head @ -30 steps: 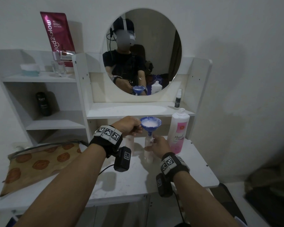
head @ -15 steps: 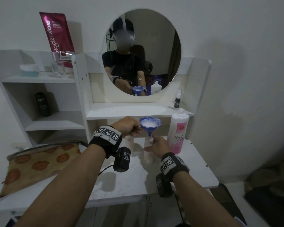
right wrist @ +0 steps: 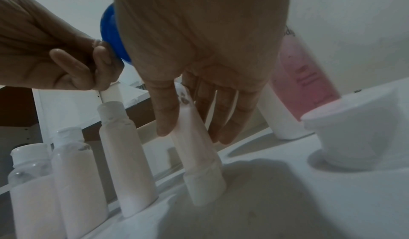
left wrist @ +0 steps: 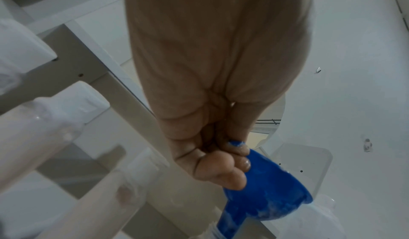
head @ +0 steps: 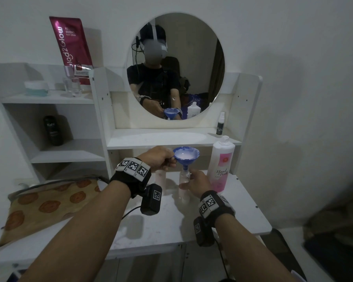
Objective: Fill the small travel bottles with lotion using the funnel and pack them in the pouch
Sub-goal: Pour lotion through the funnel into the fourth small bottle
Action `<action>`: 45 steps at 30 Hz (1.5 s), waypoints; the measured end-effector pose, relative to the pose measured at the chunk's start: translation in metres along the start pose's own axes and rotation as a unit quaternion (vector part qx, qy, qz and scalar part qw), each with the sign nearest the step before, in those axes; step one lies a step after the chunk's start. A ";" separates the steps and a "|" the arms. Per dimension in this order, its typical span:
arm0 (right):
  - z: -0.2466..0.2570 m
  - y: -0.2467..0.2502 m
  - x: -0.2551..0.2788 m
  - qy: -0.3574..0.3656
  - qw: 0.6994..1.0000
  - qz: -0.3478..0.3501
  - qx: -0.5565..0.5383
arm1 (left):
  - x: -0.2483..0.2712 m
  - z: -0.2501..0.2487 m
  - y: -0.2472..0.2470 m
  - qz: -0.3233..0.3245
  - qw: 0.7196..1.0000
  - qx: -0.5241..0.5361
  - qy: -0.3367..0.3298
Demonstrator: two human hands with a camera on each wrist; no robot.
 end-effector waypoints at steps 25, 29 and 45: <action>-0.003 -0.002 0.000 -0.003 1.000 -0.003 -0.012 | -0.002 0.000 0.001 0.000 1.000 0.006 -0.002; -0.002 -0.002 0.000 0.000 1.000 -0.004 -0.002 | -0.004 0.000 0.002 -0.002 1.000 0.009 -0.003; -0.005 -0.004 -0.004 0.000 1.000 -0.004 0.011 | -0.007 -0.001 0.003 -0.002 1.000 0.009 -0.003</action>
Point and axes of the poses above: each hand's wrist, its own x-axis away from the middle knuckle, its own y-axis out of the back of the hand, z = x × y, the point moved 3 cm from there along -x, towards the middle knuckle, and after that the axes turned 13 degrees about -z, right-handed, at the moved point
